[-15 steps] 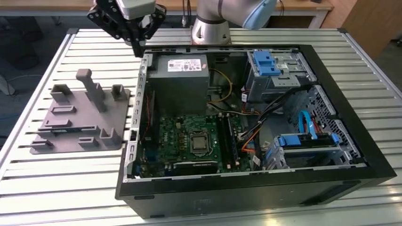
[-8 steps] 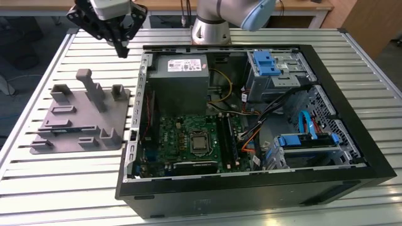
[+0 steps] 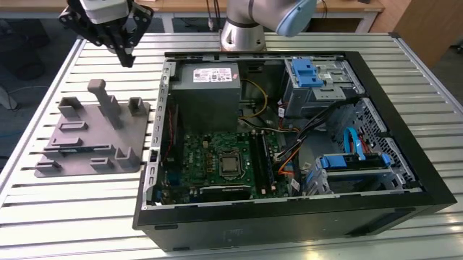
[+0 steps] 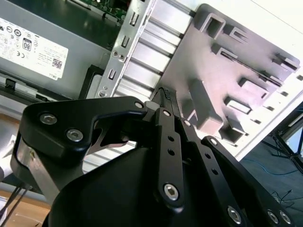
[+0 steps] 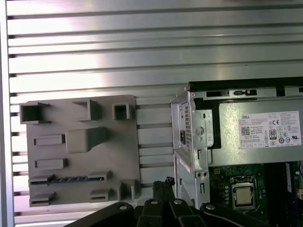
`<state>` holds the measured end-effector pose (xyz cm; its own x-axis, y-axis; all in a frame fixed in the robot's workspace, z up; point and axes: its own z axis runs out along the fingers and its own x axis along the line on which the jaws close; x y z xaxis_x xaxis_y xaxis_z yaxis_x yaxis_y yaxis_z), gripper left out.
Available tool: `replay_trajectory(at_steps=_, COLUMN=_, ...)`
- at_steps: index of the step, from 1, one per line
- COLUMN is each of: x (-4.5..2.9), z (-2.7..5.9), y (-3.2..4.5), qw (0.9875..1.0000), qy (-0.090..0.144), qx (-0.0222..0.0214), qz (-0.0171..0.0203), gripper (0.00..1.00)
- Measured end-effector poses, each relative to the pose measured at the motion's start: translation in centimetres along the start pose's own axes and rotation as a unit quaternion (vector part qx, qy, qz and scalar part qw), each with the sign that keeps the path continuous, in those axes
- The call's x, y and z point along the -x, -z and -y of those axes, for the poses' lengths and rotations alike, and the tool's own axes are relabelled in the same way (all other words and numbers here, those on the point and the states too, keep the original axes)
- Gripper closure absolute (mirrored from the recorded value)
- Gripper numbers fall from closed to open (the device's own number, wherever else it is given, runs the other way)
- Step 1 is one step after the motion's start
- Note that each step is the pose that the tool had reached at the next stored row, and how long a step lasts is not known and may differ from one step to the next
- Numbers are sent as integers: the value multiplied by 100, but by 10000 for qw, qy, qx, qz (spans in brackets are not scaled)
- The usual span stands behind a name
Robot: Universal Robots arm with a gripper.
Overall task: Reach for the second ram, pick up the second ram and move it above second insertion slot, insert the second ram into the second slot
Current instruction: 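Reach for the second ram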
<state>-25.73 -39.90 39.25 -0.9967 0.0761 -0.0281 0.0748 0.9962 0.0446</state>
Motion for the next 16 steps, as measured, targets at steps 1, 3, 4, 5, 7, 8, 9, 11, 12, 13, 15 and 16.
replay_trajectory(at_steps=1, x=-20, z=1, y=0, qw=10000, qy=0, qx=0, qz=0, gripper=90)
replay_trajectory(at_steps=3, x=-54, z=4, y=-1, qw=10000, qy=-1, qx=0, qz=0, gripper=90)
replay_trajectory(at_steps=4, x=-70, z=5, y=-1, qw=10000, qy=0, qx=0, qz=0, gripper=90)
replay_trajectory(at_steps=5, x=-88, z=7, y=-2, qw=10000, qy=-1, qx=0, qz=0, gripper=90)
replay_trajectory(at_steps=7, x=-134, z=10, y=-3, qw=10000, qy=-1, qx=0, qz=0, gripper=90)
replay_trajectory(at_steps=8, x=-164, z=13, y=-3, qw=10000, qy=0, qx=0, qz=1, gripper=90)
replay_trajectory(at_steps=9, x=-194, z=15, y=-2, qw=10000, qy=0, qx=0, qz=0, gripper=90)
replay_trajectory(at_steps=11, x=-259, z=20, y=-2, qw=10000, qy=0, qx=0, qz=0, gripper=90)
replay_trajectory(at_steps=12, x=-294, z=22, y=-2, qw=10000, qy=-1, qx=0, qz=0, gripper=90)
replay_trajectory(at_steps=13, x=-331, z=25, y=-2, qw=10000, qy=-1, qx=0, qz=0, gripper=90)
replay_trajectory(at_steps=15, x=-401, z=31, y=-5, qw=10000, qy=-1, qx=0, qz=0, gripper=90)
replay_trajectory(at_steps=16, x=-428, z=33, y=-9, qw=10000, qy=0, qx=0, qz=0, gripper=90)
